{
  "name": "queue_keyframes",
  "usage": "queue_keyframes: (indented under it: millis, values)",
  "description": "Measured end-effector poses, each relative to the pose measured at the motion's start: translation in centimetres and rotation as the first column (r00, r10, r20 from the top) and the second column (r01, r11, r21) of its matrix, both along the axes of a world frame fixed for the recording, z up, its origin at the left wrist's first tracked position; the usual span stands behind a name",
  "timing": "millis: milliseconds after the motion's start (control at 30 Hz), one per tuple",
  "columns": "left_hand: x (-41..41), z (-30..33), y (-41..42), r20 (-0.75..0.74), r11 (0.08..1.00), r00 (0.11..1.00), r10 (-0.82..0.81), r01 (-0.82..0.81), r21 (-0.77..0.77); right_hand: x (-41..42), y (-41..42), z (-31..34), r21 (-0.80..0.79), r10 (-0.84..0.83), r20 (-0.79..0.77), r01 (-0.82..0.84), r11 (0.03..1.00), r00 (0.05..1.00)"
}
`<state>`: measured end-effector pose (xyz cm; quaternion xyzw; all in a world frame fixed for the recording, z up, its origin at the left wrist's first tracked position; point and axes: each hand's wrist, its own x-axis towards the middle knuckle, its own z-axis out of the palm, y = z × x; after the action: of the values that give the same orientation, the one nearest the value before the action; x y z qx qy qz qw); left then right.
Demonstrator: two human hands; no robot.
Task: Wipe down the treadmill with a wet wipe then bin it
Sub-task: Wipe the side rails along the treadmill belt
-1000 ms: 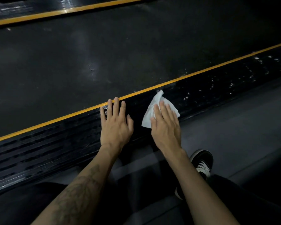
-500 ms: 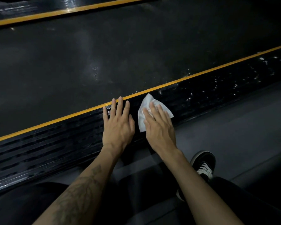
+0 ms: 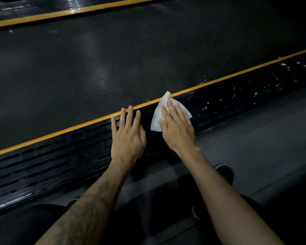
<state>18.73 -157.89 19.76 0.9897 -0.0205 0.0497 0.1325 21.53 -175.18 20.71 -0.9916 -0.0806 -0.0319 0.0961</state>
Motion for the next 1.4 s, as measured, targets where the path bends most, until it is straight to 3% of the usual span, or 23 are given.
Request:
queue_keyframes:
  millis: [133, 267, 467, 667, 867, 1067, 1233, 1400]
  values:
    - [0.0, -0.2, -0.1, -0.006, 1.000, 1.000, -0.007, 0.007, 0.009, -1.9, 1.3, -0.6, -0.040, -0.092, 0.003, 0.092, 0.995, 0.996]
    - [0.1, -0.2, 0.0, -0.006, 0.999, 0.999, -0.042, 0.042, 0.016, -1.2, 2.6, -0.6, -0.036, 0.065, 0.048, -0.064, 0.997, 0.997]
    - [0.1, -0.3, 0.0, 0.010, 0.998, 0.998, -0.065, 0.065, 0.015, -0.5, 0.8, -0.3, -0.017, -0.079, 0.015, 0.079, 0.997, 0.997]
    - [0.3, -0.2, -0.1, -0.014, 0.998, 0.998, -0.059, 0.059, 0.004, 0.9, 1.2, 0.5, -0.006, 0.094, -0.076, -0.095, 0.995, 0.993]
    - [0.4, -0.2, 0.0, -0.024, 0.998, 0.998, -0.056, 0.056, 0.025, 1.0, 0.9, 0.1, -0.087, -0.085, -0.068, 0.079, 0.993, 0.994]
    - [0.7, -0.2, 0.0, -0.039, 0.996, 0.997, -0.066, 0.068, 0.050, 3.6, 1.0, 1.0, -0.108, 0.067, -0.148, -0.084, 0.991, 0.987]
    - [0.8, -0.2, 0.1, -0.055, 0.995, 0.996, -0.068, 0.071, 0.067, 2.8, 1.0, 1.1, -0.092, -0.103, -0.114, 0.092, 0.991, 0.988]
    - [1.0, -0.1, 0.0, -0.055, 0.994, 0.996, -0.076, 0.080, 0.071, 4.0, 1.7, 1.3, -0.079, 0.070, -0.131, -0.081, 0.994, 0.989]
